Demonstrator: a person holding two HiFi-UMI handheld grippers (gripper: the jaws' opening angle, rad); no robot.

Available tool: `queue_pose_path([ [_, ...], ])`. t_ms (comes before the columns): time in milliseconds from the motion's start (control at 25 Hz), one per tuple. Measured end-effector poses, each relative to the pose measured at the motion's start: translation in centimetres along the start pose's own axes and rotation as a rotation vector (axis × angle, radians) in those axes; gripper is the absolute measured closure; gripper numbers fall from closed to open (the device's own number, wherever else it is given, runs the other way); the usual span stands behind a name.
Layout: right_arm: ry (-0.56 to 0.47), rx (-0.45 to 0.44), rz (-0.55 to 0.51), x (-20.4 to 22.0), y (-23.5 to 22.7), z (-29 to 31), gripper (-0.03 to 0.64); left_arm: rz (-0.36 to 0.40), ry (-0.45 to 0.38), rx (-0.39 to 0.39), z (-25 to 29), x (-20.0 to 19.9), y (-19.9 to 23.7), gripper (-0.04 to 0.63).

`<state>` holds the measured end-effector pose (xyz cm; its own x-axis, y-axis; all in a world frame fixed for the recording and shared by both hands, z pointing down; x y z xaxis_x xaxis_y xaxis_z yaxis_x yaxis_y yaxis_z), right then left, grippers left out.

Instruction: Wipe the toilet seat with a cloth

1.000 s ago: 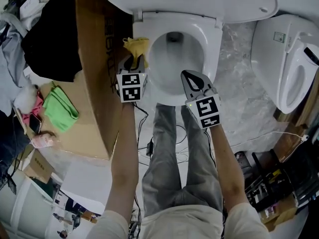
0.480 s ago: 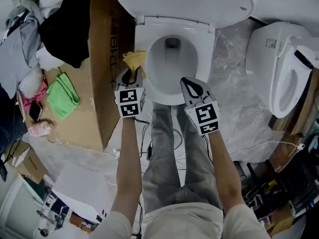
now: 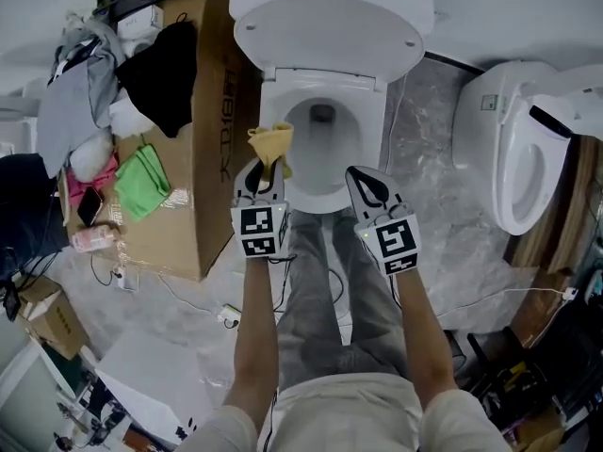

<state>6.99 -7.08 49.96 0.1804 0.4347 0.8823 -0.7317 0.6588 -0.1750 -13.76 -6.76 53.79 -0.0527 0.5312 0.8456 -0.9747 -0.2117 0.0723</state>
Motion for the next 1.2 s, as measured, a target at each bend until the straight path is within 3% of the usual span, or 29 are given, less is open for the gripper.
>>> queue_pose_path([
  [280, -0.123, 0.023, -0.042, -6.4, -0.3, -3.8, 0.611, 0.007, -0.102, 0.016, -4.6, -6.8, -3.0, 0.512],
  [600, -0.21, -0.017, -0.074, -13.6, 0.7, -7.2, 0.611, 0.037, -0.185, 0.017, -9.6, -14.2, -5.2, 0.512],
  [920, -0.217, -0.018, -0.107, -18.3, 0.5, -10.5, 0.611, 0.051, -0.254, 0.043, -12.6, -19.3, -7.8, 0.512],
  [1200, -0.211, -0.016, -0.154, -20.4, 0.4, -13.5, 0.611, 0.09, -0.266, 0.07, -14.1, -21.1, -9.9, 0.512],
])
Point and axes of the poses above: the fingertips, and each gripper's own axes: z forward along the fingers, y to its left, x out of its underside, the point moved 6 cm from there along -z, backward along the fingers, and after that the axes turned 8 degrees about -y, right-handed, at the moved point
